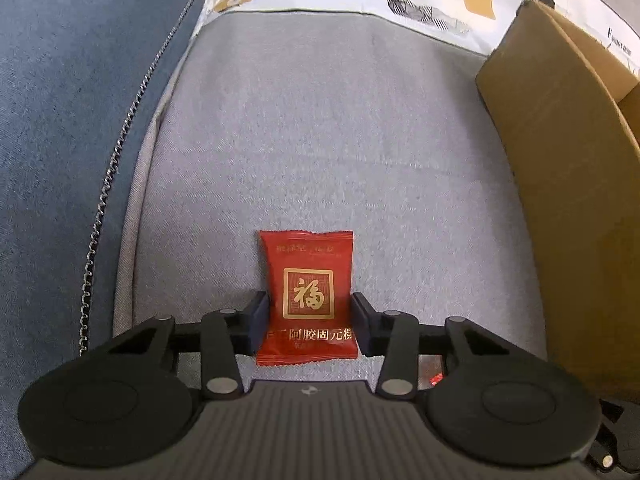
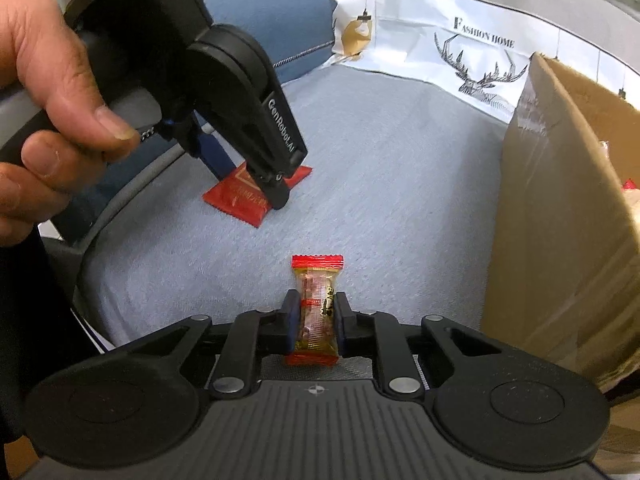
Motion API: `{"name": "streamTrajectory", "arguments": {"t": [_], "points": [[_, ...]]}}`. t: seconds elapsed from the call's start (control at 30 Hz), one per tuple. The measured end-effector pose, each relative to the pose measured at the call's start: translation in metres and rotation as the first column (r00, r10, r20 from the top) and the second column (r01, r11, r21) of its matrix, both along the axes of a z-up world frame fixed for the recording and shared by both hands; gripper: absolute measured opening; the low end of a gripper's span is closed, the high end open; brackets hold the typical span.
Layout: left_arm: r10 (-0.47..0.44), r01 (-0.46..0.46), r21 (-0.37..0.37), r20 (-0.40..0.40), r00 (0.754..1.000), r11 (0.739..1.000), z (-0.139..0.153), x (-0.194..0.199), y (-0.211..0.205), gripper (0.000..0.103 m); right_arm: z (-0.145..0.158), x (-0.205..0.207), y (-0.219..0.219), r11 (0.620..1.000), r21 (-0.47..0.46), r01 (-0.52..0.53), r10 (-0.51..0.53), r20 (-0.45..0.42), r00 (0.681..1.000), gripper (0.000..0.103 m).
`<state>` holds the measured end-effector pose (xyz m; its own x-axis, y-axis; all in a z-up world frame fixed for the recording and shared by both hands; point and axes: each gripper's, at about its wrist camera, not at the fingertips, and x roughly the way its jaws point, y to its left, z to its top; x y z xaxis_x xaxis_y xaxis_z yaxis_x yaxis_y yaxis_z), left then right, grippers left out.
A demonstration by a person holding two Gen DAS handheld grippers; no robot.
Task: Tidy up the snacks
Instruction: 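Lift both held snacks and carry them over the cardboard box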
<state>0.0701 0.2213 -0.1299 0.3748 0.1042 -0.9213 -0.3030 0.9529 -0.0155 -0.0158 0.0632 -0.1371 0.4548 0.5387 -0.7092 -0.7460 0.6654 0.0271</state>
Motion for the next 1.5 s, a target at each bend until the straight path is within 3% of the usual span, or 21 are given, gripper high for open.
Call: {"name": "streamTrajectory", "arguments": {"t": [0.17,0.37,0.5,0.63,0.87,1.03,1.13,1.3,1.5], "points": [[0.046,-0.046,-0.004,0.106,0.993,0.999,0.017,-0.008,0.006,0.047,0.011,-0.004,-0.008,0.999,0.053,0.009,-0.011,0.038,0.999,0.018],[0.106,-0.106,-0.014,0.239,0.965,0.994,0.040,-0.016,0.004,0.047,0.034,-0.012,-0.021,0.989,0.150,0.015,-0.028,0.085,0.996,0.018],[0.130,-0.146,0.018,0.351,0.927,0.989,0.064,-0.019,0.004,0.047,0.056,-0.017,-0.029,0.978,0.208,0.010,-0.038,0.133,0.990,0.018],[0.156,-0.167,-0.014,0.435,0.887,0.986,0.079,-0.014,0.004,0.047,0.086,-0.015,-0.046,0.961,0.276,0.010,-0.062,0.177,0.982,0.018],[0.149,-0.142,-0.055,0.534,0.832,0.988,0.098,-0.011,-0.013,0.047,0.153,0.012,-0.100,0.914,0.400,0.062,-0.169,0.237,0.957,0.018],[0.117,-0.096,-0.067,0.576,0.809,0.993,0.105,-0.006,-0.035,0.047,0.188,0.043,-0.143,0.901,0.419,0.110,-0.255,0.306,0.917,0.018],[0.087,-0.065,-0.058,0.601,0.794,0.996,0.108,-0.002,-0.051,0.047,0.184,0.067,-0.168,0.891,0.415,0.184,-0.332,0.317,0.889,0.018],[0.024,0.008,-0.048,0.633,0.774,0.999,0.111,0.009,-0.084,0.047,0.151,0.092,-0.207,0.852,0.397,0.341,-0.442,0.198,0.875,0.017],[-0.066,0.106,-0.017,0.677,0.733,0.994,0.115,0.023,-0.130,0.047,0.145,0.099,-0.226,0.839,0.388,0.380,-0.483,0.210,0.850,0.017]]}}
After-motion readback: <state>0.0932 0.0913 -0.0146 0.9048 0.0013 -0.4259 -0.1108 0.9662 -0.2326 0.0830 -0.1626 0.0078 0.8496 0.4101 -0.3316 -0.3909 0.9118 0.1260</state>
